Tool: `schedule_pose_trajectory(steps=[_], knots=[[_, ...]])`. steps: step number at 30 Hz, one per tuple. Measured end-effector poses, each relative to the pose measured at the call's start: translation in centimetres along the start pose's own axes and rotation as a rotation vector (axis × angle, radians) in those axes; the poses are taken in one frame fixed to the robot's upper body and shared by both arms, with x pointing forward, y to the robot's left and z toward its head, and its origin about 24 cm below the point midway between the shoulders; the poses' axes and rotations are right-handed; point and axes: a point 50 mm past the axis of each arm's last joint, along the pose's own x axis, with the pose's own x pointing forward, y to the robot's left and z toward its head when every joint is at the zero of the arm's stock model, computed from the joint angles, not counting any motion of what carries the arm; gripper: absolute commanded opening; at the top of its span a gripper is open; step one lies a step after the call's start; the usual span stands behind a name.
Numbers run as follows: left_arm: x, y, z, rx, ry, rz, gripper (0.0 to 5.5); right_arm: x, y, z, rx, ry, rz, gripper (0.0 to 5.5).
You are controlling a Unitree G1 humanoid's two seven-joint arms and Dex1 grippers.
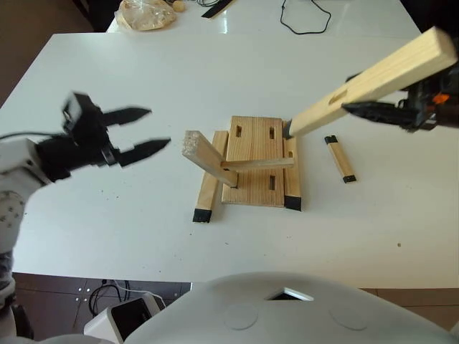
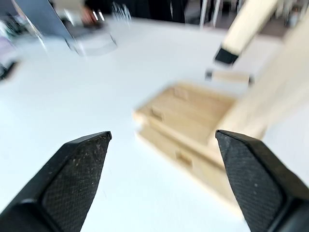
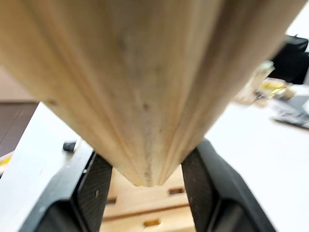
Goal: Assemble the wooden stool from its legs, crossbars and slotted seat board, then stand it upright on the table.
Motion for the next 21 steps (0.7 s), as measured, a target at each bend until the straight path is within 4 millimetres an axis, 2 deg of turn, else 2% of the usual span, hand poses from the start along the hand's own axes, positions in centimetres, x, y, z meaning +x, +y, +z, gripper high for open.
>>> schedule_pose_trajectory(steps=[4, 7, 11, 21], knots=[[2.0, -2.0, -1.3, 0.031, 0.032, -0.094, 4.0, 1.7, 1.4, -2.8, 0.004, 0.093, 0.085, 2.02], [2.3, -2.2, -1.5, 0.037, 0.033, -0.102, 4.0, 2.2, 2.0, -3.7, 0.014, 0.104, 0.115, 2.02], [3.0, -2.8, -1.4, 0.052, 0.028, -0.139, 4.0, 2.9, 2.5, -3.7, -0.012, 0.096, 0.144, 2.02], [4.4, -2.9, -1.0, 0.077, 0.006, -0.147, 4.0, 3.7, 3.0, -4.1, -0.025, 0.071, 0.168, 2.02]])
